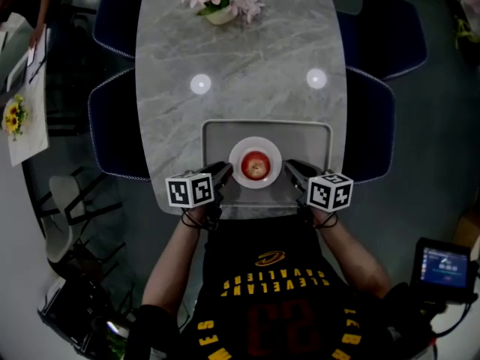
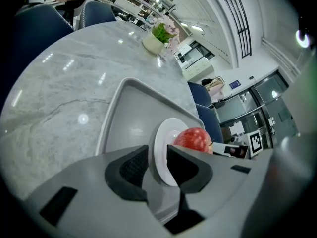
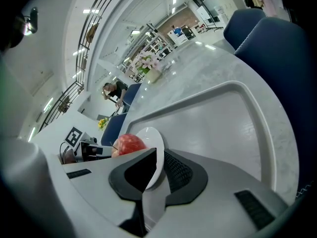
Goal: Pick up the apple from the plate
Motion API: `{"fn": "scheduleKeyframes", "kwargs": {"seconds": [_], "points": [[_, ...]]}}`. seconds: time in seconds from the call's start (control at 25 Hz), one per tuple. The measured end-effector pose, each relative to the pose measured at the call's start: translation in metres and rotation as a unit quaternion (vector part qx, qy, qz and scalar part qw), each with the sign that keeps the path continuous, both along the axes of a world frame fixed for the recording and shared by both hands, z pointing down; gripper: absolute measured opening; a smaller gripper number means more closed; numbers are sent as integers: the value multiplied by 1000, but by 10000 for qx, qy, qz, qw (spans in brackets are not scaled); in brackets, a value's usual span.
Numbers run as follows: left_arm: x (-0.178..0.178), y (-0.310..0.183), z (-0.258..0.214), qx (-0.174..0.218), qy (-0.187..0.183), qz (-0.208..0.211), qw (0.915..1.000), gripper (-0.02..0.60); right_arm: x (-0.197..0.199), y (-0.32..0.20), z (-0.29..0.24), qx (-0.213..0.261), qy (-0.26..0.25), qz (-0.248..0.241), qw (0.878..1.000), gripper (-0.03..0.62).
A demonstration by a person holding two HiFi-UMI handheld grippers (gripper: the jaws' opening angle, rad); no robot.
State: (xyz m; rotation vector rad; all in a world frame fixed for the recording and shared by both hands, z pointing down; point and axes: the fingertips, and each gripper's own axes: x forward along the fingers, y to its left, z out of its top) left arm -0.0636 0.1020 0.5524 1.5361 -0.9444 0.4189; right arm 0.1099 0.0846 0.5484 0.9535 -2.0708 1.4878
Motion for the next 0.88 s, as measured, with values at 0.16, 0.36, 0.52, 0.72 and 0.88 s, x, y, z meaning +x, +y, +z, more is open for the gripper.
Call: {"fn": "scheduleKeyframes", "kwargs": {"seconds": [0.16, 0.36, 0.52, 0.72, 0.88], "points": [[4, -2, 9, -187, 146, 88, 9997, 104, -6, -2, 5, -128, -112, 44, 9998, 32], [6, 0, 15, -401, 285, 219, 9985, 103, -10, 3, 15, -355, -151, 51, 9992, 32], [7, -4, 18, -498, 311, 282, 9979, 103, -8, 0, 22, -454, -84, 61, 9989, 32], [8, -3, 16, -616, 388, 344, 9968, 103, -8, 0, 23, -572, -76, 54, 9983, 32], [8, 2, 15, -702, 456, 372, 9958, 103, -17, 3, 19, -706, -279, 12, 9971, 32]]}}
